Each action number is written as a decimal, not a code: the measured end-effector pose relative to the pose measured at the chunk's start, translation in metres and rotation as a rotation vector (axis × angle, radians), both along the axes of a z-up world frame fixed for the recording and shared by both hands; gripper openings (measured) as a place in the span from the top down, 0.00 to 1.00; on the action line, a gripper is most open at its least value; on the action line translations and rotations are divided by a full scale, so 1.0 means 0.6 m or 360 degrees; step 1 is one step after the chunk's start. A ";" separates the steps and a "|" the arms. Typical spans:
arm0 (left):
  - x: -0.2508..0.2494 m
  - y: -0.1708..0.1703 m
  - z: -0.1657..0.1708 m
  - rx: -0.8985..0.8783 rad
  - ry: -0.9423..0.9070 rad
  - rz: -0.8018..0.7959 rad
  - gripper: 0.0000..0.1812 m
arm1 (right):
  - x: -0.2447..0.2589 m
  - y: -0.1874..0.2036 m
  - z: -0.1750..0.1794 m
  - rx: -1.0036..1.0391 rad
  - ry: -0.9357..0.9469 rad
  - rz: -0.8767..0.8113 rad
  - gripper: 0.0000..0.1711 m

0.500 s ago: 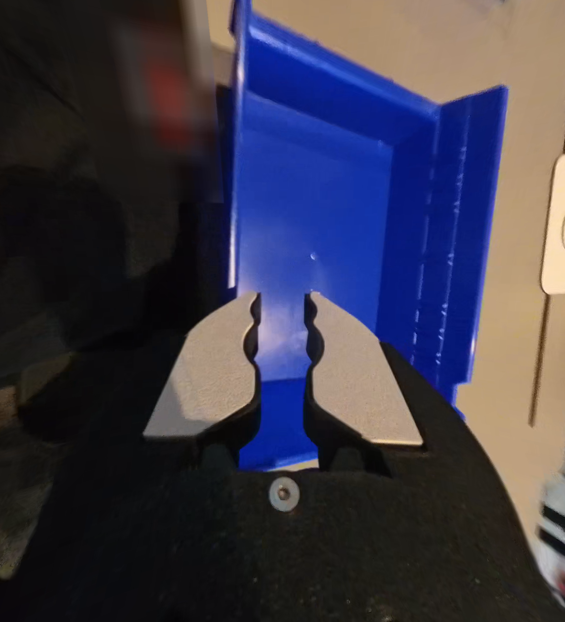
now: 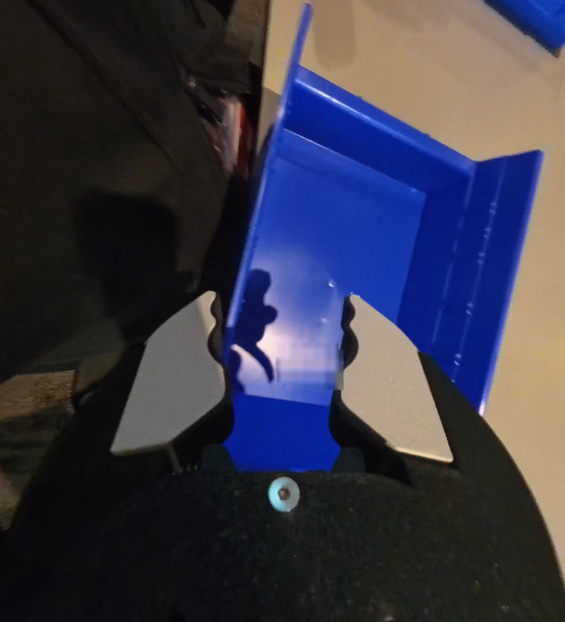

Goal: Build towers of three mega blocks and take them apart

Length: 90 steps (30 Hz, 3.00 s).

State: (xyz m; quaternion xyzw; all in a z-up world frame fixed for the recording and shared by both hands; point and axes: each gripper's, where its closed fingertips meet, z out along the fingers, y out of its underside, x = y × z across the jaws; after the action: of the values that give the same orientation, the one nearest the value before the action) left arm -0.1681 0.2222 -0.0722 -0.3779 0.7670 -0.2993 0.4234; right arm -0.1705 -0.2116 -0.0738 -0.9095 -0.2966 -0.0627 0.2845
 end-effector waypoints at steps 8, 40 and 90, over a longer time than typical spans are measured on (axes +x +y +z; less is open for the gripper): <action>-0.004 0.003 -0.053 0.0214 0.0233 0.0021 0.82 | 0.001 -0.024 -0.071 -0.0376 -0.0023 0.0017 0.83; -0.141 0.130 0.058 -0.0450 -0.0080 0.0983 0.70 | 0.418 -0.196 -0.062 0.0137 -0.0742 -0.1477 0.75; -0.023 0.180 -0.056 -0.0006 -0.0059 0.0679 0.93 | 0.234 0.016 -0.153 0.0543 -0.0457 -0.0880 0.87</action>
State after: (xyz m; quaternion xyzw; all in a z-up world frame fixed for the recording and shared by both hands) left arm -0.1819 0.3303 -0.1058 -0.5270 0.6612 -0.2113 0.4903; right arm -0.0298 -0.2021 -0.1658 -0.8767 -0.0615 -0.3133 0.3600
